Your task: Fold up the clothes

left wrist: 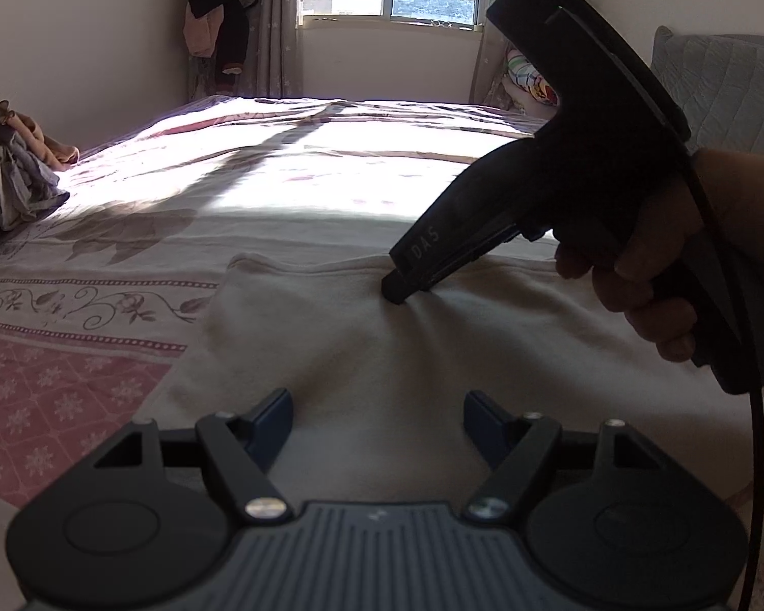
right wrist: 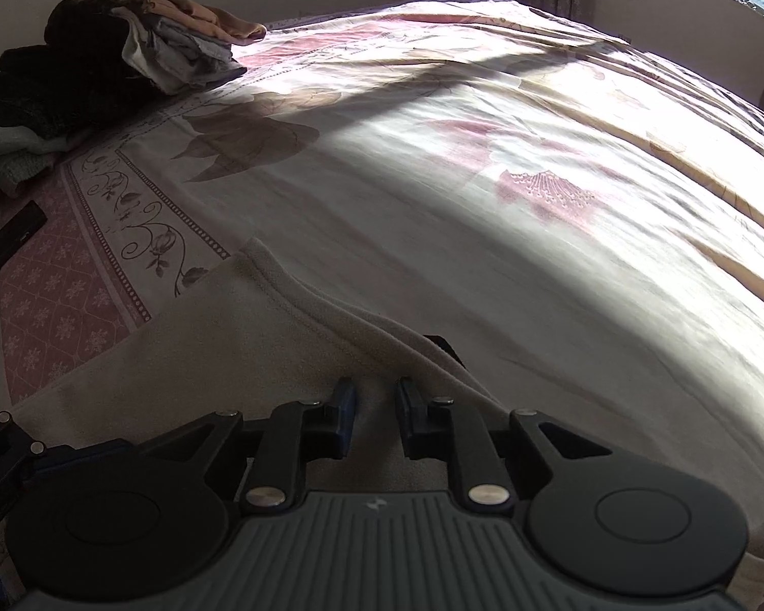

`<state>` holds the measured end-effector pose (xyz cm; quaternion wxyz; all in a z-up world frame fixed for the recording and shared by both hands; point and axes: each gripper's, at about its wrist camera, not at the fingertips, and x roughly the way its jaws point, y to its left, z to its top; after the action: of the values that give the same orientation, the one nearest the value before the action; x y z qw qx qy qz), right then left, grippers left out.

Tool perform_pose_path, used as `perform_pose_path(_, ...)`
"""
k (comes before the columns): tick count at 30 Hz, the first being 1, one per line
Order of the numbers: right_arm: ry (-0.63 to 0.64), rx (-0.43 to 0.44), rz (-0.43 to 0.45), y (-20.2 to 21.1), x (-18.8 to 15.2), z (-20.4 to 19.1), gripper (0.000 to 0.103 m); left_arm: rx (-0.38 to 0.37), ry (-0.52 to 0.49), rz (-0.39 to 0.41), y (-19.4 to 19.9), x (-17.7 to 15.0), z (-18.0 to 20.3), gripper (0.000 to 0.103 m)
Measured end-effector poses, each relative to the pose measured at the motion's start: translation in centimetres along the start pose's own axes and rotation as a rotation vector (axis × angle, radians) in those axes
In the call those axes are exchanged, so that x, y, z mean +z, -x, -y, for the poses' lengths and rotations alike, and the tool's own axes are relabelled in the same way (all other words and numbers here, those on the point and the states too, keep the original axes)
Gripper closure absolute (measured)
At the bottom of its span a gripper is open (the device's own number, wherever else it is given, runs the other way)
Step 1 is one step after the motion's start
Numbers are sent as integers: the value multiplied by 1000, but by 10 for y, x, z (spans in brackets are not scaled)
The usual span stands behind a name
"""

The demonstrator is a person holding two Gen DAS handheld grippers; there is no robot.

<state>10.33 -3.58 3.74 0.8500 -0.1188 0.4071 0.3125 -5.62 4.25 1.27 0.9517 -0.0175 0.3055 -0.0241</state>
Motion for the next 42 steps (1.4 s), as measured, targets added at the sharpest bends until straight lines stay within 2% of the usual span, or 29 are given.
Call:
perform_pose_path(2, -42, -16, 16, 0, 7, 6, 85, -2, 0, -2, 0, 1, 0, 27)
perform_pose_path(5, -50, -102, 42, 6, 11, 10, 80, -5, 0, -6, 0, 2, 0, 27)
perform_pose_path(9, -113, -78, 52, 23, 2, 21, 80, -11, 6, -10, 0, 3, -2, 27)
perform_pose_path(14, -155, -87, 73, 54, -31, 25, 70, -11, -4, -18, -1, 3, -1, 26)
perform_pose_path(20, -220, -143, 48, 78, -78, 36, 70, -10, -14, -24, -1, 4, 0, 25)
perform_pose_path(24, -310, -195, 35, 93, -108, 57, 70, -11, -18, -27, -1, 4, 0, 25)
perform_pose_path(32, -425, -316, 66, 127, -133, 84, 70, -15, -18, -31, -1, 5, -2, 24)
perform_pose_path(34, -443, -320, 88, 135, -136, 83, 69, -17, -15, -32, -1, 6, -2, 24)
perform_pose_path(39, -390, -287, 113, 139, -132, 54, 67, -24, -8, -33, -1, 7, -3, 24)
perform_pose_path(42, -372, -242, 116, 135, -132, 38, 65, -25, -17, -34, -1, 7, -3, 24)
